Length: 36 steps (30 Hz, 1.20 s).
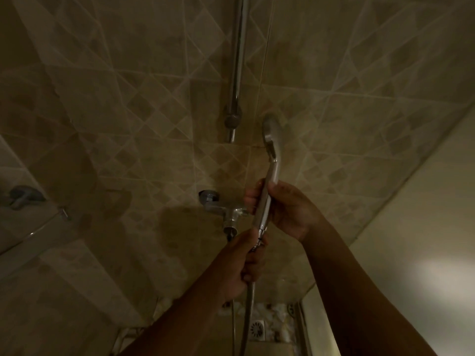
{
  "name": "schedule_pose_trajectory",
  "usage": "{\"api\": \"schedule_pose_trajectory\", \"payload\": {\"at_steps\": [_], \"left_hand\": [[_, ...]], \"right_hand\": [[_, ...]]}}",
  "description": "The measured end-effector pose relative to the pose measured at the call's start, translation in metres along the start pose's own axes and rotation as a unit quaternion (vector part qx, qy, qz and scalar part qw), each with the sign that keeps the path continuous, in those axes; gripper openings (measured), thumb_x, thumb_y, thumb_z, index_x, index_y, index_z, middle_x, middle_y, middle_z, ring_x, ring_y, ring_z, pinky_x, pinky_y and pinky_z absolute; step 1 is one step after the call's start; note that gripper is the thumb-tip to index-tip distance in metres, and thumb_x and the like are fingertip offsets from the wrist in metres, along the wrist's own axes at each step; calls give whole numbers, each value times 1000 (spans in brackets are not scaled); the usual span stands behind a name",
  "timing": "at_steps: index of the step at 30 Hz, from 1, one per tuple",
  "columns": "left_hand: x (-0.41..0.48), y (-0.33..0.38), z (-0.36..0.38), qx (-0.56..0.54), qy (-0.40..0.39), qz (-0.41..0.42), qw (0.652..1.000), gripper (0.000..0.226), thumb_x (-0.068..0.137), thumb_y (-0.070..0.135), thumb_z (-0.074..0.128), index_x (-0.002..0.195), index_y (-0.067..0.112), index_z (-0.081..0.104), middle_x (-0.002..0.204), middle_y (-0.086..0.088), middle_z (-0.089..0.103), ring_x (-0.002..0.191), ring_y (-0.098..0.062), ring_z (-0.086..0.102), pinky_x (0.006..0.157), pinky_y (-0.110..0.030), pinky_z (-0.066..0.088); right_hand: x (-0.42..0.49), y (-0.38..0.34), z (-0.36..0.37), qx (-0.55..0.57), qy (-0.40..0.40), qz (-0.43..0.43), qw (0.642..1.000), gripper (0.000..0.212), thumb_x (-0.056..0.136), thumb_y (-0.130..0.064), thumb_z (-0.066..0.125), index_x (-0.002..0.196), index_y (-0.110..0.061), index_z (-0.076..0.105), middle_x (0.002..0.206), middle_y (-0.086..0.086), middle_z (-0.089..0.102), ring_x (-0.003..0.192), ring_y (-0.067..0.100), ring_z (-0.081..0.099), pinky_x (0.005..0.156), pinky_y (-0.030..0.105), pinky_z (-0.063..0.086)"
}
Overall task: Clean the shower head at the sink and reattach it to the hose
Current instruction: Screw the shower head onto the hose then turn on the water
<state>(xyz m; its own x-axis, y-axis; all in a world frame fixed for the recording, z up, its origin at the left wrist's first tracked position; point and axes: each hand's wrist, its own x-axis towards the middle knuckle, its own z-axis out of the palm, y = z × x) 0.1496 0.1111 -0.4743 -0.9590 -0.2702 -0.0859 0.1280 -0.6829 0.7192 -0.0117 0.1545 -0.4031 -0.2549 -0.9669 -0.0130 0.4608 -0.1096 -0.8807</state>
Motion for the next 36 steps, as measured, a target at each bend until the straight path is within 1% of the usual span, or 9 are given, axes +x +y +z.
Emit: {"api": "schedule_pose_trajectory", "payload": {"at_steps": [5, 8, 12, 16, 22, 26, 28, 31, 36], "left_hand": [[2, -8, -6, 57, 83, 28, 995, 38, 87, 49, 64, 89, 11, 56, 55, 7, 31, 40, -3, 24, 36, -18, 22], [2, -10, -5, 115, 121, 50, 985, 32, 91, 43, 56, 89, 11, 54, 56, 6, 32, 41, -4, 25, 36, -18, 22], [3, -12, 0, 203, 182, 75, 959, 28, 98, 39, 54, 85, 14, 57, 54, 9, 38, 41, -4, 27, 36, -18, 22], [2, -13, 5, 257, 198, 89, 942, 29, 101, 34, 51, 82, 13, 56, 54, 8, 38, 44, -7, 26, 38, -20, 21], [6, 4, 17, 310, 205, 157, 915, 26, 101, 30, 55, 84, 10, 59, 54, 8, 38, 44, -6, 30, 41, -21, 25], [22, 21, 35, 358, 270, 204, 870, 13, 95, 28, 64, 82, 28, 64, 53, 11, 54, 49, -5, 47, 46, -19, 37], [26, 30, 43, 370, 271, 239, 856, 11, 93, 34, 67, 83, 31, 64, 61, 2, 58, 54, -13, 53, 48, -27, 42], [31, 47, 53, 394, 265, 301, 827, 18, 89, 47, 63, 86, 29, 62, 72, -9, 63, 67, -33, 62, 59, -48, 52], [41, 70, 62, 433, 221, 308, 818, 9, 94, 34, 63, 90, 27, 62, 73, -5, 65, 70, -30, 67, 63, -56, 57]], "right_hand": [[-3, 15, 5, -71, 112, 1, 991, 40, 91, -27, 57, 114, 6, 59, 108, 26, 66, 95, 35, 68, 90, 52, 52], [-4, 17, 11, -108, 163, -5, 981, 38, 99, -22, 53, 117, 10, 57, 104, 27, 66, 90, 34, 68, 81, 47, 56], [-4, 19, 18, -120, 215, -11, 969, 28, 101, -20, 51, 108, 5, 61, 93, 22, 68, 83, 34, 67, 67, 39, 57], [-7, 17, 22, -122, 238, -19, 963, 21, 100, -19, 54, 96, -1, 64, 82, 18, 69, 74, 30, 68, 66, 41, 55], [-7, -2, 29, -175, 241, -35, 954, 29, 99, -25, 54, 106, 3, 62, 94, 20, 75, 90, 38, 72, 80, 46, 57], [-5, -30, 40, -268, 248, -52, 930, 21, 98, -28, 56, 98, -8, 64, 92, 13, 75, 86, 30, 73, 78, 43, 58], [-7, -39, 46, -345, 243, -74, 904, 17, 95, -29, 61, 94, -12, 63, 91, 12, 71, 82, 24, 70, 75, 39, 58], [-5, -49, 56, -396, 252, -99, 877, 22, 92, -29, 66, 103, -10, 61, 96, 11, 69, 87, 23, 67, 79, 40, 55], [-6, -76, 60, -347, 253, -149, 891, 23, 91, -21, 67, 110, -10, 59, 99, 9, 68, 90, 25, 69, 78, 40, 60]]}}
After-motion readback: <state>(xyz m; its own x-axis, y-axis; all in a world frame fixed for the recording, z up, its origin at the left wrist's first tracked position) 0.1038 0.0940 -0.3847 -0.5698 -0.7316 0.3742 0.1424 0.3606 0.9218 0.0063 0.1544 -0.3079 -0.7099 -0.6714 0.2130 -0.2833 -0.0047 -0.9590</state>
